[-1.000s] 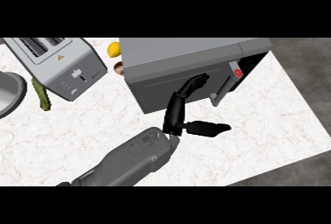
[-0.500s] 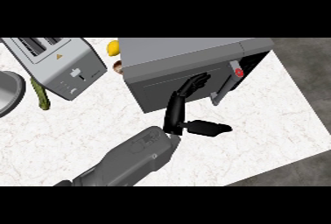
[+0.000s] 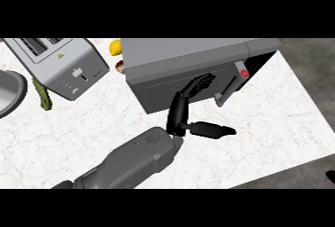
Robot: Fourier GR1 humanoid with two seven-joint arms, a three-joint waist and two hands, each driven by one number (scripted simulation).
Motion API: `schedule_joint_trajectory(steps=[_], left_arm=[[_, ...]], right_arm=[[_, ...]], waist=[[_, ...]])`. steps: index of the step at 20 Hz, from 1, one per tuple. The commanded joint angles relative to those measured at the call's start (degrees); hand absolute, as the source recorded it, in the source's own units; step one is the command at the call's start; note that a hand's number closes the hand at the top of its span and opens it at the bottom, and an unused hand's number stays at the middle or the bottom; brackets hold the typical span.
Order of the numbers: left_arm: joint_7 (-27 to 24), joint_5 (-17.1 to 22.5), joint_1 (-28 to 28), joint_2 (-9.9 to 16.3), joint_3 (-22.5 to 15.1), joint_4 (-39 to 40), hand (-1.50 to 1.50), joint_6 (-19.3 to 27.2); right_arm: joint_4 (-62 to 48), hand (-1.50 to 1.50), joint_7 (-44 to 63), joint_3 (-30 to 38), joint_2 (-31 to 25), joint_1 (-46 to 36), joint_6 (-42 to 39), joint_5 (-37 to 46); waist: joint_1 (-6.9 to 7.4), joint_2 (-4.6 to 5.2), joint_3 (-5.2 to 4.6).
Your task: Pick up the milk, place it into the microwave and close the microwave
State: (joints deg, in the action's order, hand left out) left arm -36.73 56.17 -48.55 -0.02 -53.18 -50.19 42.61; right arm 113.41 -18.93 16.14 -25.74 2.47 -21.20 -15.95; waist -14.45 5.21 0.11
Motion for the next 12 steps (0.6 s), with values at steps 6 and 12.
schedule_joint_trajectory(steps=[6, 12], left_arm=[[-1.31, 3.46, -3.43, 0.02, 3.09, 5.16, -1.50, 0.89], [-2.59, 4.83, -3.82, 0.02, 3.11, 5.58, -1.50, 0.30]], right_arm=[[-5.51, -1.50, 3.04, -0.47, -0.35, -2.53, -3.34, -8.73], [-8.49, -1.50, 3.90, 0.19, -1.66, -4.65, -5.00, -11.98]], waist=[[-1.20, 0.37, -0.11], [-1.79, 0.55, -0.11]])
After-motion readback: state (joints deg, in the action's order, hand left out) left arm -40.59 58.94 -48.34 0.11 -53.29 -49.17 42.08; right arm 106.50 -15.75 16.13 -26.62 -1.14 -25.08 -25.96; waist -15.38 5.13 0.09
